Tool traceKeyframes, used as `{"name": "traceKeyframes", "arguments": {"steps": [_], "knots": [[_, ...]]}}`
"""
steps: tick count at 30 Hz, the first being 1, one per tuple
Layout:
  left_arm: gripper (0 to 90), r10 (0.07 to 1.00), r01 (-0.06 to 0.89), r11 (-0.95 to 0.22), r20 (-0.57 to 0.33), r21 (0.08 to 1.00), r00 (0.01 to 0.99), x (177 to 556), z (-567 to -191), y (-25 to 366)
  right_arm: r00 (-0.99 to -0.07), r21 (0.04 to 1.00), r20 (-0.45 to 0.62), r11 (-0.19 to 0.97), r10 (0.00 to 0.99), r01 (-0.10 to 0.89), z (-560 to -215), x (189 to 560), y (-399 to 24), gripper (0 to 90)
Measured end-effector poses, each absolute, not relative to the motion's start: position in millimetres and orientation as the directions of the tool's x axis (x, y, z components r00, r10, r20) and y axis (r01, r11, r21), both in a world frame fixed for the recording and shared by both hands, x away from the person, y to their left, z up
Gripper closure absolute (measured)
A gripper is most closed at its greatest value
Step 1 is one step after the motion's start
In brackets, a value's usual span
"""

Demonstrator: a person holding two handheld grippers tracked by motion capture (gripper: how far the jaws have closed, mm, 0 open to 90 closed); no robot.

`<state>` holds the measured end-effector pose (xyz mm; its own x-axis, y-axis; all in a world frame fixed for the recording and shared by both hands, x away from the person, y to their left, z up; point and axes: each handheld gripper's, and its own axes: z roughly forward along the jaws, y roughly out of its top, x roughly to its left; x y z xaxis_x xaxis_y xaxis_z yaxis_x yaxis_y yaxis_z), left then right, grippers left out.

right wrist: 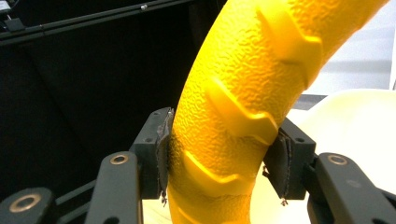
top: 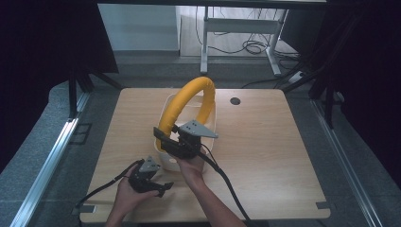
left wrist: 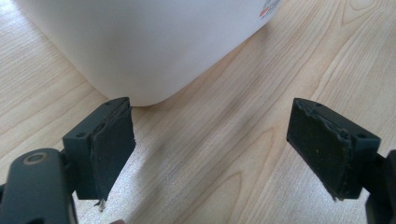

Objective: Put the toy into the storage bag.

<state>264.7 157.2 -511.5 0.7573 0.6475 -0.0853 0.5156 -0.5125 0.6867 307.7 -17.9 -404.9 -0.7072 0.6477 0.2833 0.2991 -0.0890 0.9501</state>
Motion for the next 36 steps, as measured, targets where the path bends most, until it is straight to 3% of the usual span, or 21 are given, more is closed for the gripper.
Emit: {"name": "traceKeyframes", "arguments": {"steps": [25, 36], "knots": [[15.4, 0.647, 0.519, -0.512, -0.090, 0.685, 0.757, 264.7, -511.9, 156.7, -0.718, 0.930, 0.266, 0.026, 0.643, 0.368, -412.2, 307.7, -20.9, 47.4], [15.4, 0.645, 0.521, -0.515, -0.092, 0.680, 0.758, 265.0, -512.9, 155.8, -0.723, 0.925, 0.285, 0.017, 0.630, 0.380, -414.4, 310.0, -26.3, 46.1]]}}
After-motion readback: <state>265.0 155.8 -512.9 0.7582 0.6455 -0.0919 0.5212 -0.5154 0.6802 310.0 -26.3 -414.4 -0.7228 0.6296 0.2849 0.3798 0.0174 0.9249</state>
